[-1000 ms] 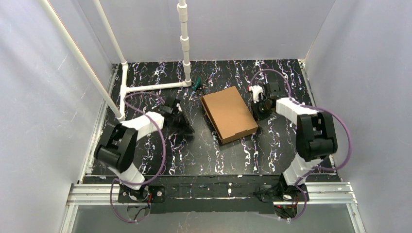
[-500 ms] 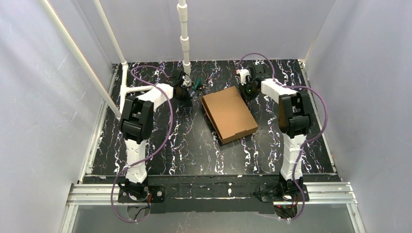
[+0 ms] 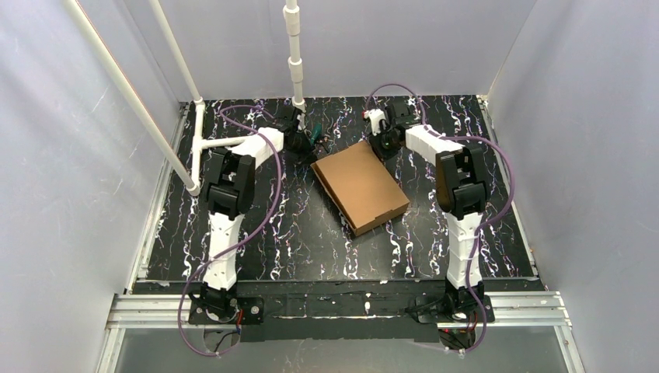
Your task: Fold the paper box
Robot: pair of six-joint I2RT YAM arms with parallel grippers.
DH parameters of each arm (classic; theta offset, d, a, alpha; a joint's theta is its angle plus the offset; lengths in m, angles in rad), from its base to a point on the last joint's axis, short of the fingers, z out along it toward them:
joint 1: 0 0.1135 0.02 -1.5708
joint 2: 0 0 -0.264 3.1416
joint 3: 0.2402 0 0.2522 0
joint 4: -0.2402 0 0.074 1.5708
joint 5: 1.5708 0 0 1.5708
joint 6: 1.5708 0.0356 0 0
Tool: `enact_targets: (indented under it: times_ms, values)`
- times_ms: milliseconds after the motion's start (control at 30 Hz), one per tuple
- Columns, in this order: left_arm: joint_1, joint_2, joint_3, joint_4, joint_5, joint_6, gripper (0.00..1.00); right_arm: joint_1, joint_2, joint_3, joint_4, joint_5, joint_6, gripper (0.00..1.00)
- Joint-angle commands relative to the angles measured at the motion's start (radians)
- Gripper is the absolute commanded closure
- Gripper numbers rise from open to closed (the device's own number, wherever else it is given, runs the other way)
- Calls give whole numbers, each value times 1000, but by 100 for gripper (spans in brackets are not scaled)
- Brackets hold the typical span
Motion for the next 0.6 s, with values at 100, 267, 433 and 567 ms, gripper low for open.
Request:
enact_targets:
  times_ms: [100, 267, 433, 567]
  values:
    - [-76, 6, 124, -1, 75, -76, 100, 71, -15, -65, -17, 23, 34, 74]
    - [-42, -62, 78, -100, -66, -72, 100, 53, -21, -79, 8, 124, 66, 74]
    - [1, -214, -114, -62, -115, -25, 100, 34, -29, -94, 8, 109, 64, 74]
    - [2, -345, -269, -19, -140, 71, 100, 34, -36, -113, 10, 80, 58, 74]
